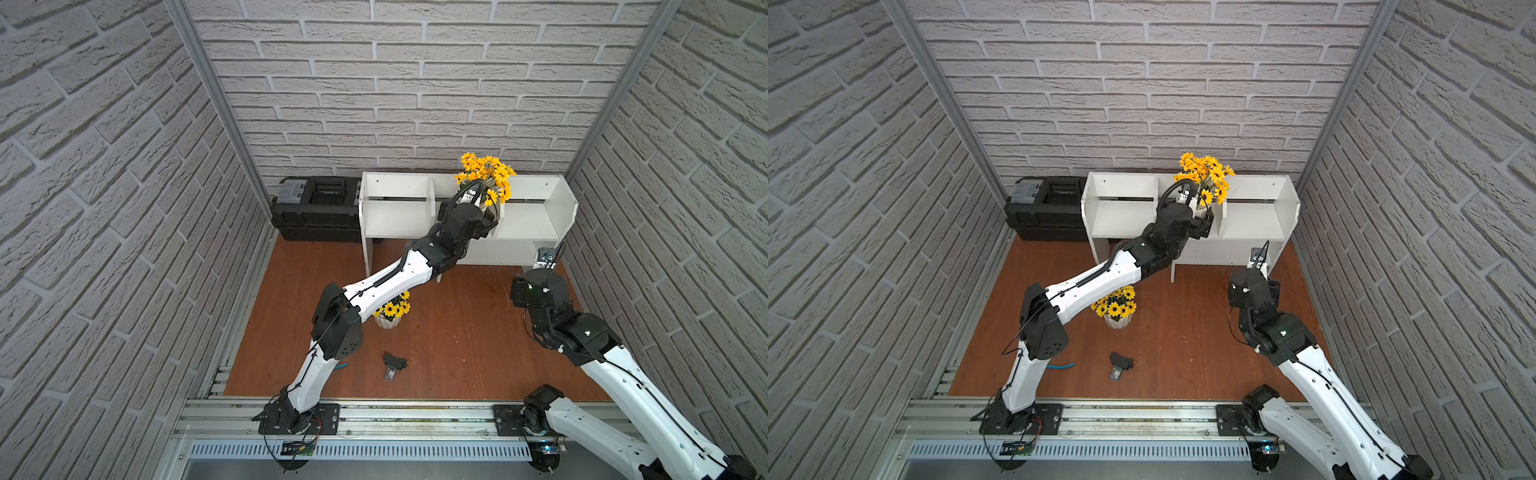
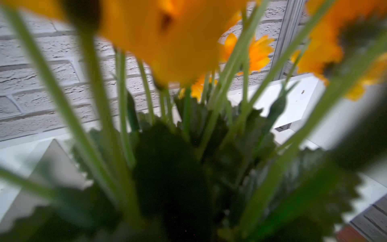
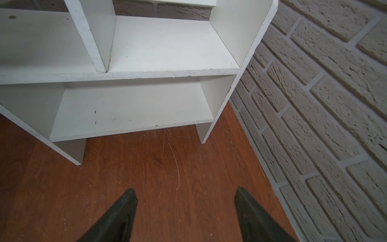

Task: Take the sunflower pots off the shelves
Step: Pick up the sunflower pot from the shelf, then place the sunflower pot at the center of the board.

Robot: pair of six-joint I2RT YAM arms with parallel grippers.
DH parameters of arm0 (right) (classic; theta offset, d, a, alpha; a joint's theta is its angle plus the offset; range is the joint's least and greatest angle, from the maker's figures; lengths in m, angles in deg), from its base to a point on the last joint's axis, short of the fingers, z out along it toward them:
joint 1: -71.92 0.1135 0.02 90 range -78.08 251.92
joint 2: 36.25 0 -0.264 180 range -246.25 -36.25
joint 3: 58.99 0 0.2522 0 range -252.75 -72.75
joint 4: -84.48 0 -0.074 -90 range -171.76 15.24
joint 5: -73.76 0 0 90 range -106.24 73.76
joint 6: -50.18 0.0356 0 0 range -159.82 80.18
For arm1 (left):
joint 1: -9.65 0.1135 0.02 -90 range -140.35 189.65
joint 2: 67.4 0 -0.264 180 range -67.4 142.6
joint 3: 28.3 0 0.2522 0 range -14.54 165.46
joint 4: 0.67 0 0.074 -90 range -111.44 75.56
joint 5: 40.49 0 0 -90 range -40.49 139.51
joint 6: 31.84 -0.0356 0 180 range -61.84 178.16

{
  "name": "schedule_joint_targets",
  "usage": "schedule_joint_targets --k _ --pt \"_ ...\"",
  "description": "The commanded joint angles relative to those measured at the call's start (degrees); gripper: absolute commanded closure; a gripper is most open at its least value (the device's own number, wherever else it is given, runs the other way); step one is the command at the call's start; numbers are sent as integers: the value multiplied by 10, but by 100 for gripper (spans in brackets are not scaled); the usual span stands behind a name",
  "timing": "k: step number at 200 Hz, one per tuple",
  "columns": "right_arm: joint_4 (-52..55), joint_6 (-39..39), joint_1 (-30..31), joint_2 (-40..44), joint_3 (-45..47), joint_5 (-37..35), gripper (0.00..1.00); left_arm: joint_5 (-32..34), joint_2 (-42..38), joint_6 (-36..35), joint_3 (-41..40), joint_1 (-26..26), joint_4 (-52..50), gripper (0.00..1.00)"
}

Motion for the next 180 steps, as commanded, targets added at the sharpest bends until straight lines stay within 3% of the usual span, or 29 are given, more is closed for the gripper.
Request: schedule_joint_targets --k 1,52,180 --pt "-27 19 -17 -2 15 9 17 -19 -72 -13 -11 -8 67 91" --pt "-50 38 -63 -8 48 56 21 -71 -175 -9 -113 -17 71 91" --pt "-88 34 -197 -51 79 151 16 -275 -358 58 -354 -25 88 92"
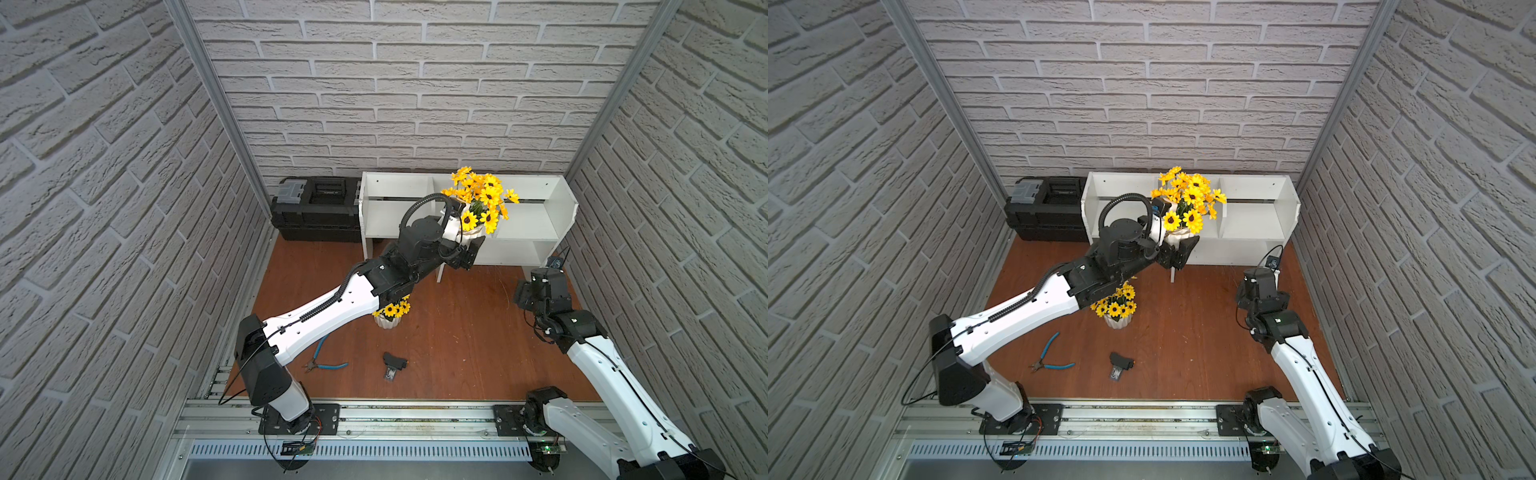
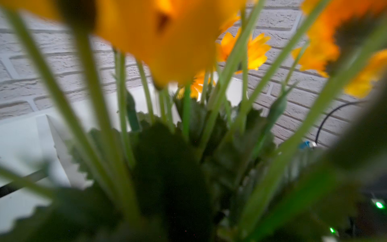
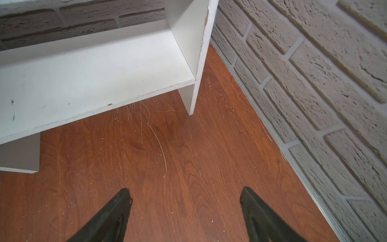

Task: Take the sunflower pots off the shelves
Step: Place the sunflower pot at the center of the board.

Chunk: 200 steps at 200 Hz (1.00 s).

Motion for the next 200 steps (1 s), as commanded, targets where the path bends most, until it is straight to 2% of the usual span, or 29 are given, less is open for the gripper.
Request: schedule_joint_targets --k 1,42,82,127,166,200 --pt "-31 1 -17 -5 3 20 16 -50 -54 25 -32 -6 91 92" --pt "-47 -6 -41 -21 5 36 16 -87 -82 18 -90 -27 94 92" --pt "-54 -9 -53 -30 4 47 16 -80 -83 11 -126 -49 98 95" --pt "-55 -12 -54 -31 4 56 16 -23 -74 -13 -176 -72 125 95" --pt "-47 -13 -55 -39 -6 48 15 24 -46 -25 -217 -86 185 95" --pt "-42 -1 -81 -43 -18 42 13 84 -9 -40 -247 -105 252 97"
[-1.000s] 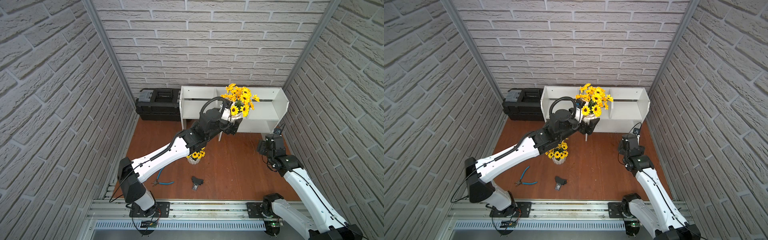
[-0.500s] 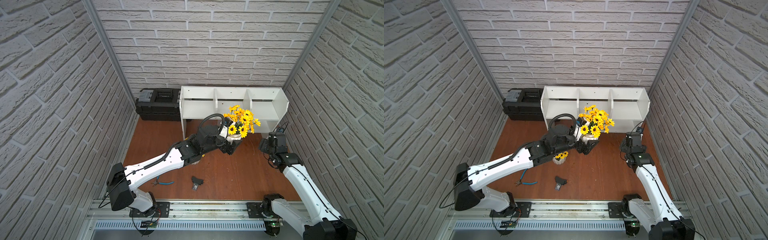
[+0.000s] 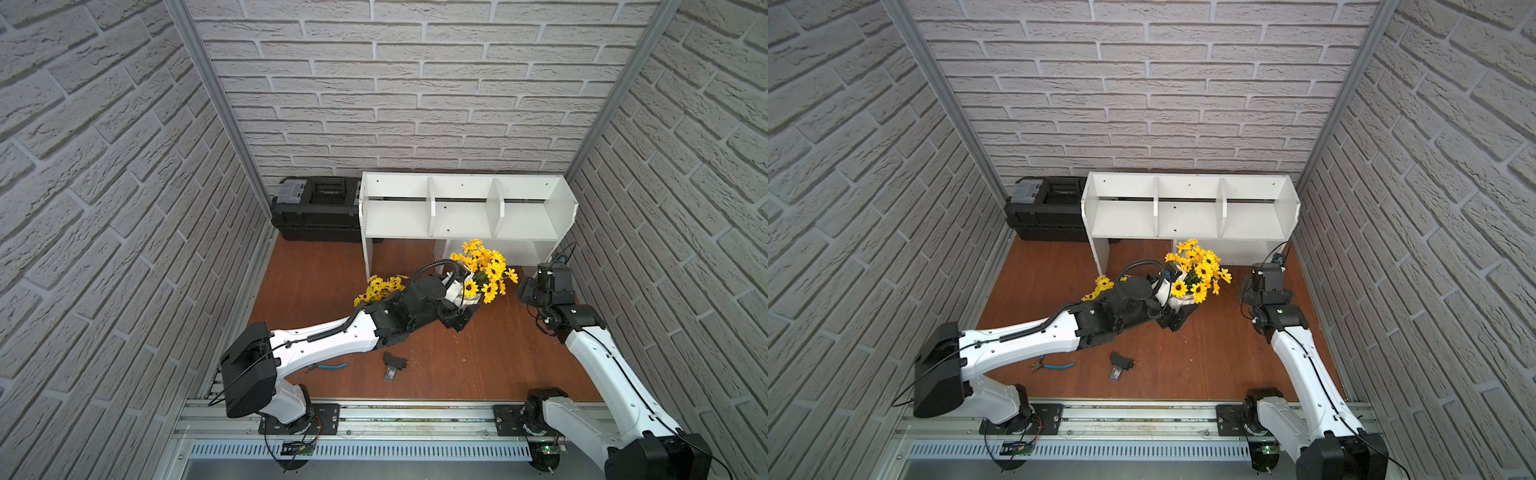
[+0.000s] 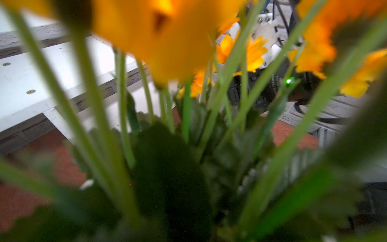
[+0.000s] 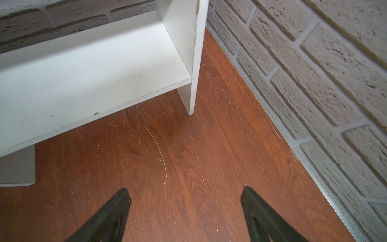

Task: Take the sunflower pots off the shelves
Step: Place the sunflower pot at the center of the board.

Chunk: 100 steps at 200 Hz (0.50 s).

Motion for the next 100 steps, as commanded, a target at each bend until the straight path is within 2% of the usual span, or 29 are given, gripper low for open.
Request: schedule_joint_targets --k 1,52,74,100 --pt "-11 4 -21 0 -18 -11 13 61 14 -22 -12 -15 146 97" --pt "-8 9 -46 15 -28 -1 12 183 100 -52 -41 -38 280 98" --pt "-10 6 -46 14 -23 6 12 244 145 -87 -39 -57 353 98" --pt "-5 5 -46 7 -25 18 12 265 189 -89 -29 -62 398 98"
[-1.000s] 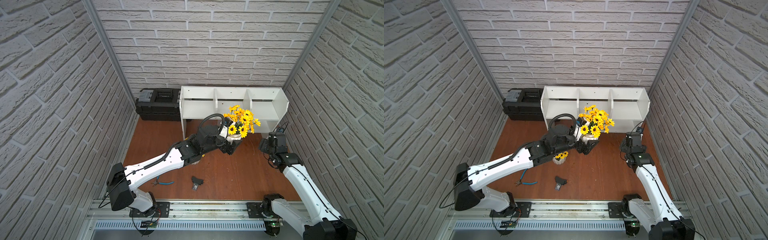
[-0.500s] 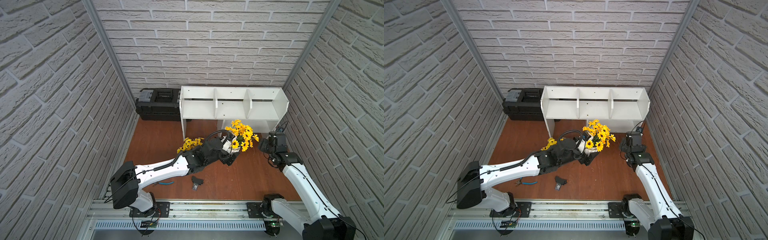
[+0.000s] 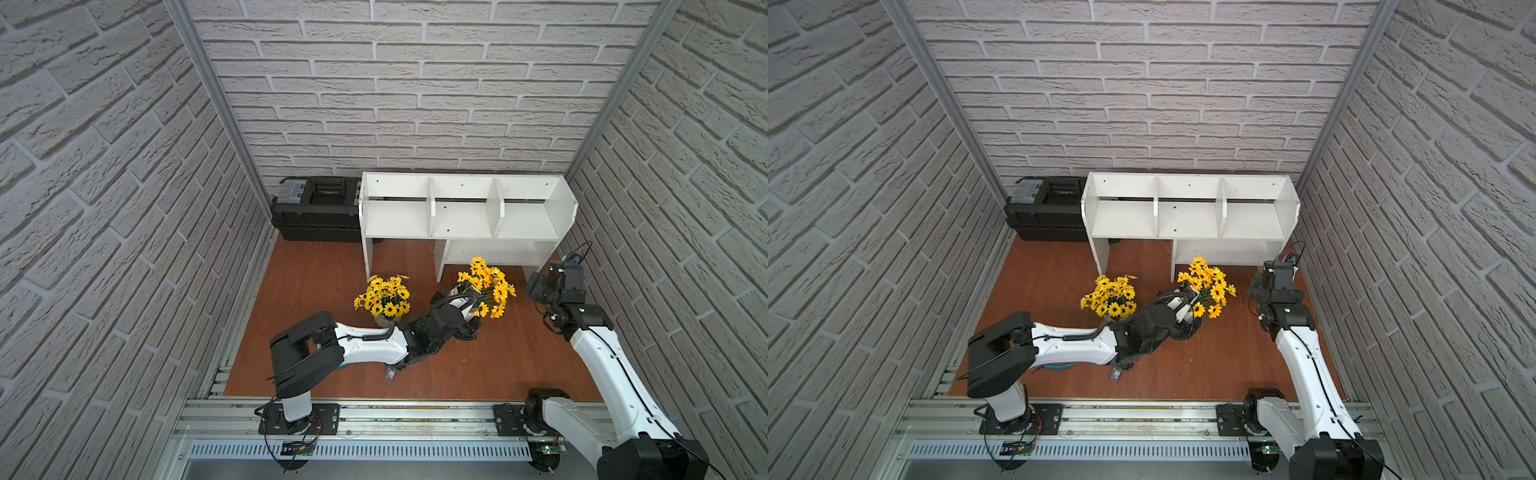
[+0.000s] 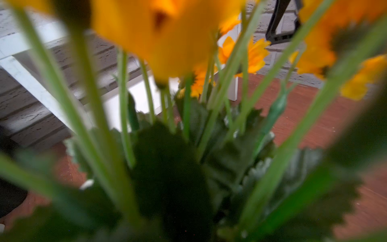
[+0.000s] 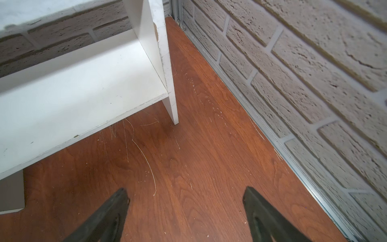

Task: Take the sunflower pots off the shelves
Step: Place the sunflower pot at the center of the board.

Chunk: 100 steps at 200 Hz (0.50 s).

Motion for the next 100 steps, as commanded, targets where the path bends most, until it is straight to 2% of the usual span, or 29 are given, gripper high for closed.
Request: schedule_joint_targets --k 1,65,100 --pt "-7 2 -3 -1 -11 13 12 62 15 -22 17 -8 161 98" --pt "-6 -2 -5 -1 -17 8 12 122 100 -27 22 -18 257 98" --pt "-6 -4 -6 -3 -16 12 11 145 139 -7 19 -18 299 97"
